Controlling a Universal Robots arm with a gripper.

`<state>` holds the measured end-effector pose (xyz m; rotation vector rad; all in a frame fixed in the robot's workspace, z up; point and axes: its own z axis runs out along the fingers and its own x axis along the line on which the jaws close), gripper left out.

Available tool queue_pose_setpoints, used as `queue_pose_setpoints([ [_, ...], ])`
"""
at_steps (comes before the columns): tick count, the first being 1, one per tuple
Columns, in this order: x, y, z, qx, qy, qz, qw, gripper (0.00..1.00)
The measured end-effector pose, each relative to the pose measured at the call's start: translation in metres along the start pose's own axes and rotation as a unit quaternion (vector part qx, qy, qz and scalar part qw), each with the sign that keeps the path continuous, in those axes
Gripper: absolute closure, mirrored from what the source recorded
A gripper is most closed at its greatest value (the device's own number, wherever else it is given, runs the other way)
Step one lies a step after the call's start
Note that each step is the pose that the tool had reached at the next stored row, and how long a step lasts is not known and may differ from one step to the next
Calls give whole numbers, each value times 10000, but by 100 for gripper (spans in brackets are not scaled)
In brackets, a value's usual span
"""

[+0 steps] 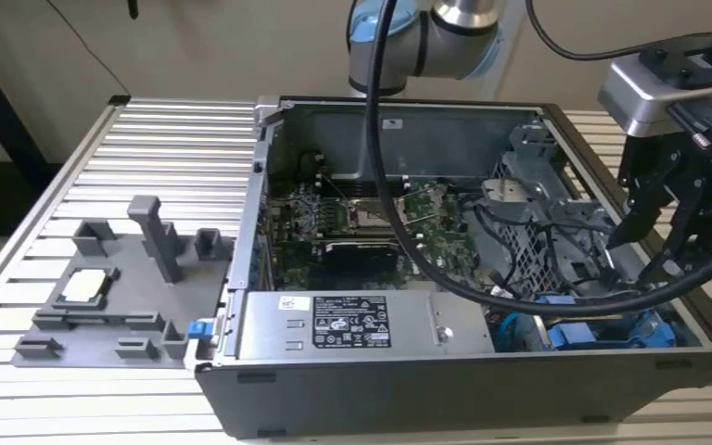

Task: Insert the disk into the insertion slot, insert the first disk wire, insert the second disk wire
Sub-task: 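Insert the disk into the insertion slot, then insert the first disk wire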

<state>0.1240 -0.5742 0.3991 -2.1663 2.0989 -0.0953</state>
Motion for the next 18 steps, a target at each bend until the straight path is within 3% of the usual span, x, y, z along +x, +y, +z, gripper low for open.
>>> queue_pose_setpoints([
  [3, -8, 1, 3, -8, -28, -217, 9998, 53],
  [7, -26, 1, 4, -7, -77, -300, 9995, 53],
  [10, -36, 2, 16, 1, -142, -354, 9993, 53],
  [13, -41, 4, 31, 27, -208, -368, 9991, 53],
  [18, -48, 8, 61, 99, -246, -389, 9989, 53],
])
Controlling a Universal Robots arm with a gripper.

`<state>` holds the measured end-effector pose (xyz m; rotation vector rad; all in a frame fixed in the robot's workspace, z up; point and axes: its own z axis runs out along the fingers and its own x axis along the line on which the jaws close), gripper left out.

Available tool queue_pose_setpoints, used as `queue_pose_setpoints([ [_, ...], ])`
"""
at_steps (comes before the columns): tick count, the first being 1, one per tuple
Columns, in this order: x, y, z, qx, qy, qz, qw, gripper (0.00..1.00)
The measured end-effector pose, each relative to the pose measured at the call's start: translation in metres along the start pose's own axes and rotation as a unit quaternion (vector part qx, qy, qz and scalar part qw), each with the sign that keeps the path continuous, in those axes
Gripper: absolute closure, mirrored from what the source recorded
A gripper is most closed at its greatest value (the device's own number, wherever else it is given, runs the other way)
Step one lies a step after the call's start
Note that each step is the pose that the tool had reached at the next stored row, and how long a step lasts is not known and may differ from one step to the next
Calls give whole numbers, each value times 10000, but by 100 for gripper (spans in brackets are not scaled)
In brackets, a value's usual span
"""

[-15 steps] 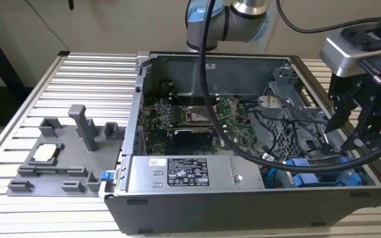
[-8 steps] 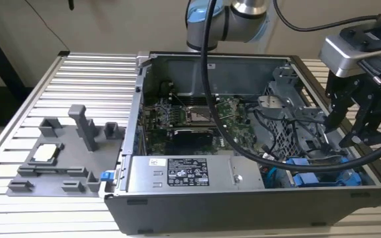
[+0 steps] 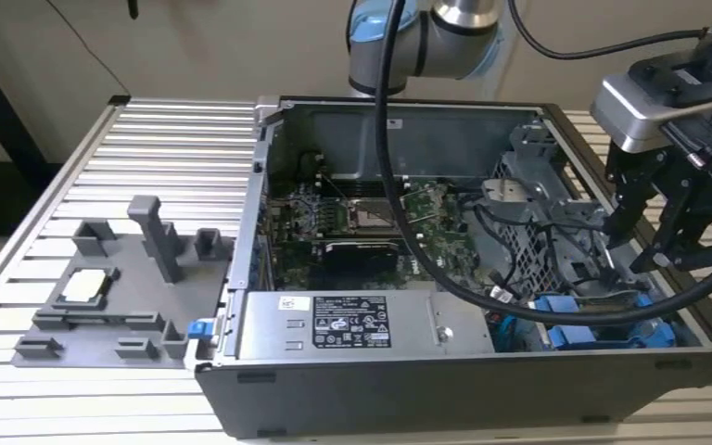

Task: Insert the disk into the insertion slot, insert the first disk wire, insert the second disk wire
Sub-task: 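Insert the first disk wire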

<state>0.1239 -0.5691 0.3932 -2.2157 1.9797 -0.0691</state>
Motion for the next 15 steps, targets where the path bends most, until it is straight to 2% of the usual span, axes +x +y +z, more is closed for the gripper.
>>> queue_pose_setpoints([
  [2, -6, 1, 12, 23, -19, -7, 10000, 53],
  [4, -29, -2, 16, 26, -41, -12, 10000, 53],
  [12, -55, -4, 33, 25, -52, -88, 9999, 53],
  [15, -51, -32, 41, 24, -54, -94, 9999, 53],
])
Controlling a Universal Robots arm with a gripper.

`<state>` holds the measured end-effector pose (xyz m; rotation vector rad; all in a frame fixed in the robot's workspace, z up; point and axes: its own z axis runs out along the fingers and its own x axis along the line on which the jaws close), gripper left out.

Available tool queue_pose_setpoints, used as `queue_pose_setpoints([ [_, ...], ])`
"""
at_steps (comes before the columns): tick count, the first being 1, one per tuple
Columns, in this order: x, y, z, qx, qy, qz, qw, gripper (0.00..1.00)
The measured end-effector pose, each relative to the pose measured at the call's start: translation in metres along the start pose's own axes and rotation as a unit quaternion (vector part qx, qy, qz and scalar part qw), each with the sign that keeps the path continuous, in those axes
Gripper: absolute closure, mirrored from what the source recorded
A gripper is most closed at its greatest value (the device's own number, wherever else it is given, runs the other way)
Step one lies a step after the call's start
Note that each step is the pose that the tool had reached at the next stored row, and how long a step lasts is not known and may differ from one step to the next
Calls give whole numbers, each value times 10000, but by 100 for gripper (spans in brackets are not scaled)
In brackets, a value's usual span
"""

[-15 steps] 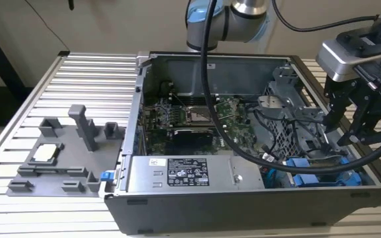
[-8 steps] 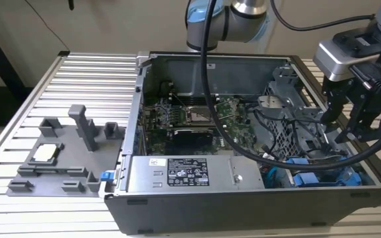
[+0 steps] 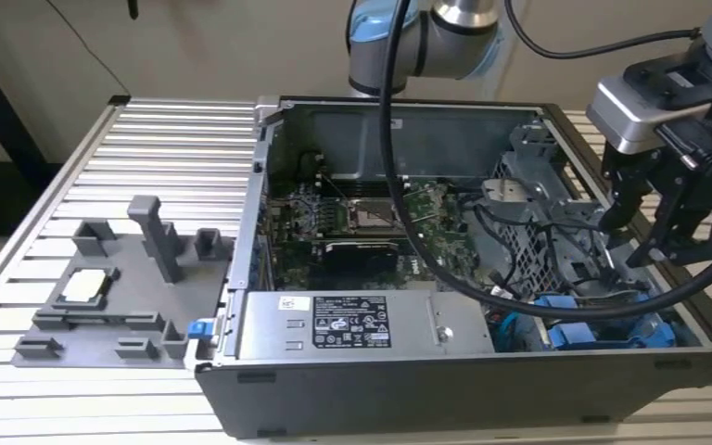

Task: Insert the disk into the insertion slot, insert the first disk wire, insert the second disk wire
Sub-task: 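Insert the first disk wire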

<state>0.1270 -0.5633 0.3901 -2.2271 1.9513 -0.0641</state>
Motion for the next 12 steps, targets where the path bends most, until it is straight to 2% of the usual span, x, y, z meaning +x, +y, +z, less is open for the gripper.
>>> queue_pose_setpoints([
  [9, 2, -14, 2, 0, 0, -1, 10000, 53],
  [11, 2, -15, 3, 0, 0, -1, 10000, 62],
  [12, 2, -16, 3, 0, 0, -1, 10000, 62],
])
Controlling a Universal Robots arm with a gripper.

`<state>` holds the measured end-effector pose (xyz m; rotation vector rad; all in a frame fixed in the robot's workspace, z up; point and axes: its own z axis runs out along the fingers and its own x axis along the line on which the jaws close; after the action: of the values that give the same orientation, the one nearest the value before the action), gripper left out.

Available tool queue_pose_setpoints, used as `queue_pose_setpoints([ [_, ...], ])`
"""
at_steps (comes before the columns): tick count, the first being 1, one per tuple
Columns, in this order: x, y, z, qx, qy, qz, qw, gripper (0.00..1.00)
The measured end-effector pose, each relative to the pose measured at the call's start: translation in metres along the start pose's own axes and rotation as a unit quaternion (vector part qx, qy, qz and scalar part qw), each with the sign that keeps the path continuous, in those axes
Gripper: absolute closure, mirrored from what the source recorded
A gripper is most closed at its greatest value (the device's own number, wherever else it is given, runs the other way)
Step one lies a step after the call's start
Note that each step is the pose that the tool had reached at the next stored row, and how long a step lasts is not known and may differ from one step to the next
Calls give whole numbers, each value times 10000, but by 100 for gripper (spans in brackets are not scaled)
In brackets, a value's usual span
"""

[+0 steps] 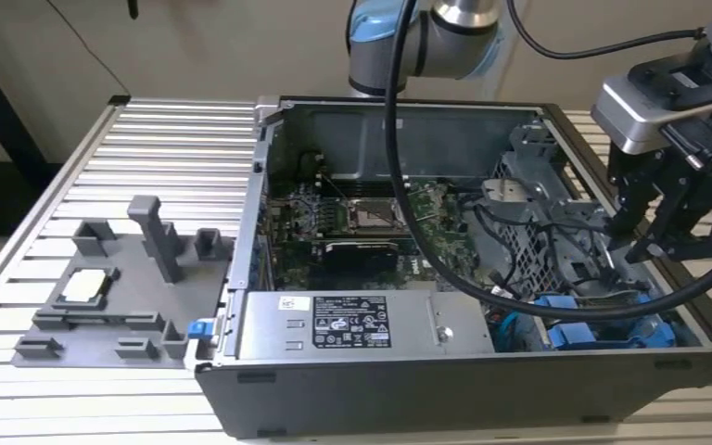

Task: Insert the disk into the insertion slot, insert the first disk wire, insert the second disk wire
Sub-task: 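Insert the first disk wire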

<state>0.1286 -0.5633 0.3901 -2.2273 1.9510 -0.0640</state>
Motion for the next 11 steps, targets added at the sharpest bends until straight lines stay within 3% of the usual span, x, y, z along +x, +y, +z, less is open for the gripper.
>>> queue_pose_setpoints([
  [2, 0, -2, 0, 0, 0, 0, 10000, 74],
  [4, 1, -3, 1, 0, 0, 0, 10000, 80],
  [11, 1, -8, 1, 0, 0, 0, 10000, 81],
])
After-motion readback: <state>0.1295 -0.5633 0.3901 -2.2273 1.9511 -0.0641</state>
